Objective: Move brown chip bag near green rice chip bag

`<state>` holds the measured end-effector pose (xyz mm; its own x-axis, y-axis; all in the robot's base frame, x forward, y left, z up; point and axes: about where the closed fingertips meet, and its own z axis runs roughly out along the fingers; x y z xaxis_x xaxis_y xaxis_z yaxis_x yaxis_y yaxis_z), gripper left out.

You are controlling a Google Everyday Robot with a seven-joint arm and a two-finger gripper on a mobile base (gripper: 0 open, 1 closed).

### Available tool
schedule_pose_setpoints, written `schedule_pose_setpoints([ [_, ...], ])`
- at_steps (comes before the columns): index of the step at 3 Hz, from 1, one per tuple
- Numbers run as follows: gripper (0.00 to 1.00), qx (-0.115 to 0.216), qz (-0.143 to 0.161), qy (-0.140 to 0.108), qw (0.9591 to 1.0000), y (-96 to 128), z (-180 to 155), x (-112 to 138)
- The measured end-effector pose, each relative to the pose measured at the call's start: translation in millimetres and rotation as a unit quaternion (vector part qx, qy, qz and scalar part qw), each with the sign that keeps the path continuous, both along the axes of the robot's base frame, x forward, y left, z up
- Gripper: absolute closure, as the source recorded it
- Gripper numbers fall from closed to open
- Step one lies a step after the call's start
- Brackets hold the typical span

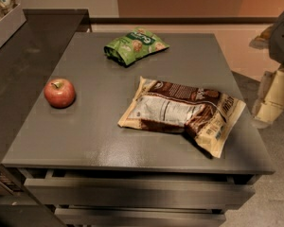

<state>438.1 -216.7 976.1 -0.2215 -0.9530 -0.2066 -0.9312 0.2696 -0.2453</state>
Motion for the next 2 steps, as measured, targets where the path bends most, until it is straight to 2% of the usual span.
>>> schedule_pose_setpoints([
  [2, 0.0, -0.001, 0.001, -0.002, 1.0, 0.9, 1.3, 0.5],
])
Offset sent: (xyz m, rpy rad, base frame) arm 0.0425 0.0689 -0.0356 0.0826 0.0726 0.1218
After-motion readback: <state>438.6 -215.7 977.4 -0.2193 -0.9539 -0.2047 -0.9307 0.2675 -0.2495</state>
